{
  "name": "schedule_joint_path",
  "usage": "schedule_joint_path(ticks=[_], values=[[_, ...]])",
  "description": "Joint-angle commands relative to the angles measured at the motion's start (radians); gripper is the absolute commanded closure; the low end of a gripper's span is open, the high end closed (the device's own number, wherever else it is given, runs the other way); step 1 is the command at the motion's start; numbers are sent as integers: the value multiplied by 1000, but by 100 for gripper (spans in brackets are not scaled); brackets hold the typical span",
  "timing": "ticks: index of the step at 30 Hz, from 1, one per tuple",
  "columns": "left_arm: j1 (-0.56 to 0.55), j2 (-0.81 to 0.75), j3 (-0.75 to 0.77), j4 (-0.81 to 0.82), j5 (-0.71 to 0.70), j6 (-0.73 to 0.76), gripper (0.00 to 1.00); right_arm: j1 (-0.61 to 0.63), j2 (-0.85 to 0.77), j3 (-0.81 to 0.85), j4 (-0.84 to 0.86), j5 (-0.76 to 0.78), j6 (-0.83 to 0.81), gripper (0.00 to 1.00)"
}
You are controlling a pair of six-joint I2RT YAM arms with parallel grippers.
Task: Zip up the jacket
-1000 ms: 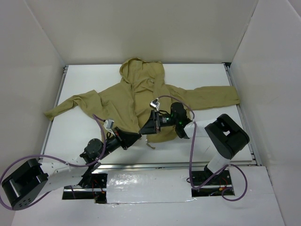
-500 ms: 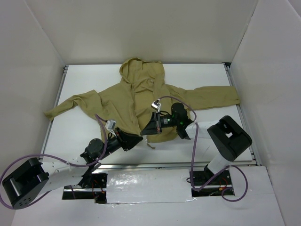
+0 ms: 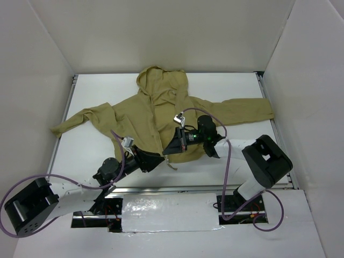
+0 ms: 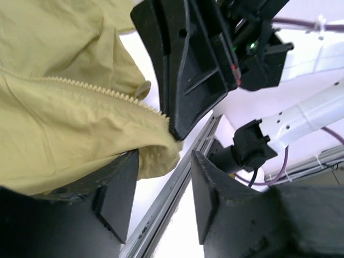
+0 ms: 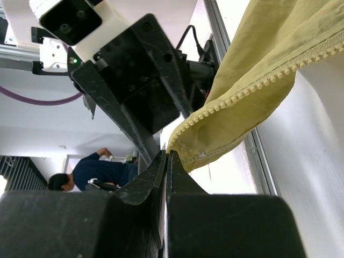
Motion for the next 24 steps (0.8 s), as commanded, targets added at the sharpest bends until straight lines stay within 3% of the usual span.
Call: schedule_joint_path(ticks=[1,8,11,12,13,16,17,21,24], values=[[3,49,-52,119,46,28,43,-3,-38,34,-2,-27,-19,100],[3,100,-63,188,58,19,36,-9,-58,38,-12,-27,-16,100],[3,83,-74,185,52,21,21,-9,-53,39,6,-33,4,100],[3,79,-71,185,55,28,9,-9,-52,36,21,-33,9,100],[3,77,-67,185,60,31,4,-8,-52,35,28,-37,13,100],[3,83,-55,184,67,45,1,-5,-47,30,41,-38,22,100],[3,89,-52,187,69,48,1,-2,-44,27,46,-38,30,100],[3,125,-52,239,83,51,36,-3,-46,16,78,-40,45,100],[3,138,-52,256,81,47,44,-2,-47,21,78,-40,47,100]])
